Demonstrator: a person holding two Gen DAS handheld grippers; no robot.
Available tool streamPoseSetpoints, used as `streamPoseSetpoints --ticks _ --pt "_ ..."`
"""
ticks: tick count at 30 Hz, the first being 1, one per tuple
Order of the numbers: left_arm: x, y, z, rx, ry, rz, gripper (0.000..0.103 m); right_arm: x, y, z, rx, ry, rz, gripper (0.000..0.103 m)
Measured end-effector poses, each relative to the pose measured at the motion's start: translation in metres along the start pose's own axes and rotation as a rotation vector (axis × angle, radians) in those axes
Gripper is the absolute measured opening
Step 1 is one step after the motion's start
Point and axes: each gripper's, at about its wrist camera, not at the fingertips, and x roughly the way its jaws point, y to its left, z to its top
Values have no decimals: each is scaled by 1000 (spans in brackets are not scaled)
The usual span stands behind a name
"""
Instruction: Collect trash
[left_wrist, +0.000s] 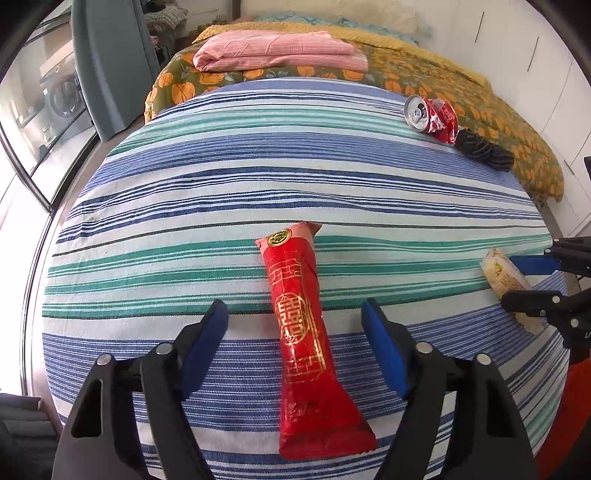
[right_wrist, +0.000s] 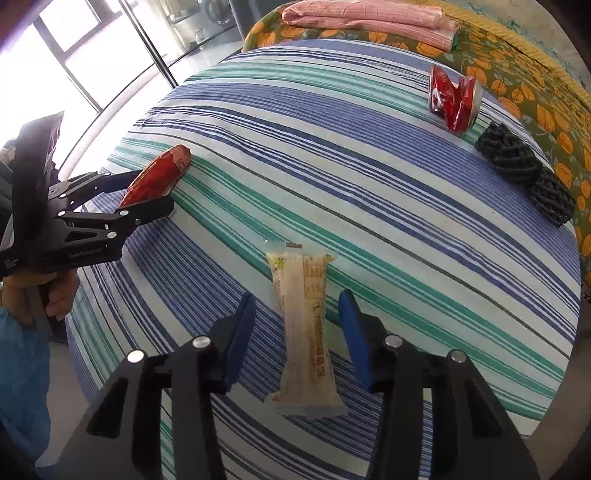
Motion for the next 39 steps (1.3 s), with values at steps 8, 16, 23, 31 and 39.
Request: streamPoseSetpoints --ticks 8,16,23,31,39 --pt "-11 -9 -4 3 -44 24 15 -18 -11 -12 67 -58 25 16" --pt "-41 -49 -34 -50 -101 -103 11 -65 -39 -64 157 -154 111 16" --pt "-66 -143 -46 31 -132 -235 11 -118 -92 -129 267 -250 125 16" --pt "-82 -283 -56 169 -120 -432 11 -159 -179 -226 384 -295 -43 16" --pt "-43 -430 -79 292 5 -549 11 -142 -266 -312 561 -280 -155 16"
